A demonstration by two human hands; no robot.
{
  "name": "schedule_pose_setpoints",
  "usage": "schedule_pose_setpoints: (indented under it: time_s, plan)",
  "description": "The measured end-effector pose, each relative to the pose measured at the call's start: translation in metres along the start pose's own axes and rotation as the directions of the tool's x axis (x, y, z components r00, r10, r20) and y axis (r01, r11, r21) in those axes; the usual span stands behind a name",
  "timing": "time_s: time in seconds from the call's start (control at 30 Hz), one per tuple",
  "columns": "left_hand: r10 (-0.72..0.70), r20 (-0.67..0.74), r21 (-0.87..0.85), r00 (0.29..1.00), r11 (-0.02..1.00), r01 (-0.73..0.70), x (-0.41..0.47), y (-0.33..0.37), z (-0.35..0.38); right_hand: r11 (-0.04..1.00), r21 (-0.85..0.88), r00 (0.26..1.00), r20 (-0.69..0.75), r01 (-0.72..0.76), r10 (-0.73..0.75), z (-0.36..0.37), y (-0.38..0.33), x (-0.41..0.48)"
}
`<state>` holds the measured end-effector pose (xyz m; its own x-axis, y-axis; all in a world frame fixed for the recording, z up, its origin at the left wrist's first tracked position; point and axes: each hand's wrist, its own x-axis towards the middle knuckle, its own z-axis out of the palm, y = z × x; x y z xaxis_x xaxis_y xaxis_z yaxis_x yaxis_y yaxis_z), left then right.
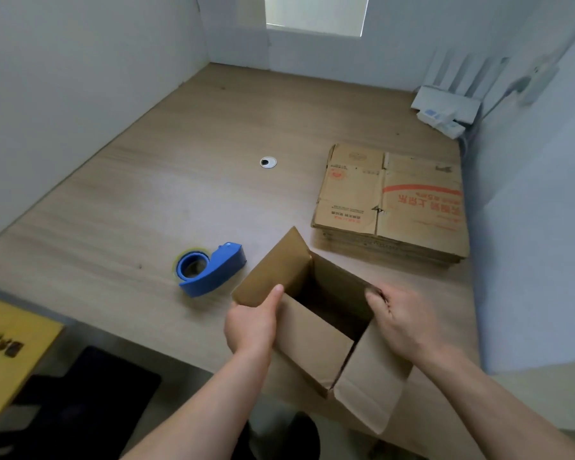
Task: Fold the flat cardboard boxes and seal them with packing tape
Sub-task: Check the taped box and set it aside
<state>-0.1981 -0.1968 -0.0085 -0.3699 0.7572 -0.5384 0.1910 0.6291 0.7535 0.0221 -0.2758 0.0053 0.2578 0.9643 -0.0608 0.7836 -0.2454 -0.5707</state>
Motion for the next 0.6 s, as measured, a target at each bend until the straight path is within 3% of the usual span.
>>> schedule_pose_setpoints:
  time_s: [0.1, 0.3, 0.4, 0.6]
  plan:
    - [-0.071, -0.050, -0.017, 0.996, 0.997, 0.071, -0.003, -0.004, -0.009, 0.992, 0.124, 0.993, -0.116, 0.039, -0.025, -0.002, -0.012, 0.007]
    - [-0.221, -0.081, -0.218, 0.972, 0.955, 0.199, -0.003, -0.017, -0.030, 0.966, -0.002, 0.938, -0.238, 0.260, -0.253, 0.012, -0.048, 0.017]
    - [-0.264, -0.080, -0.315, 0.961, 0.922, 0.227, 0.004, -0.018, -0.048, 0.947, 0.020, 0.915, -0.264, 0.322, -0.306, 0.023, -0.057, 0.010]
    - [-0.230, -0.027, -0.351, 0.973, 0.913, 0.207, 0.022, -0.023, -0.089, 0.961, 0.046, 0.943, -0.211, 0.274, -0.259, 0.052, -0.068, -0.006]
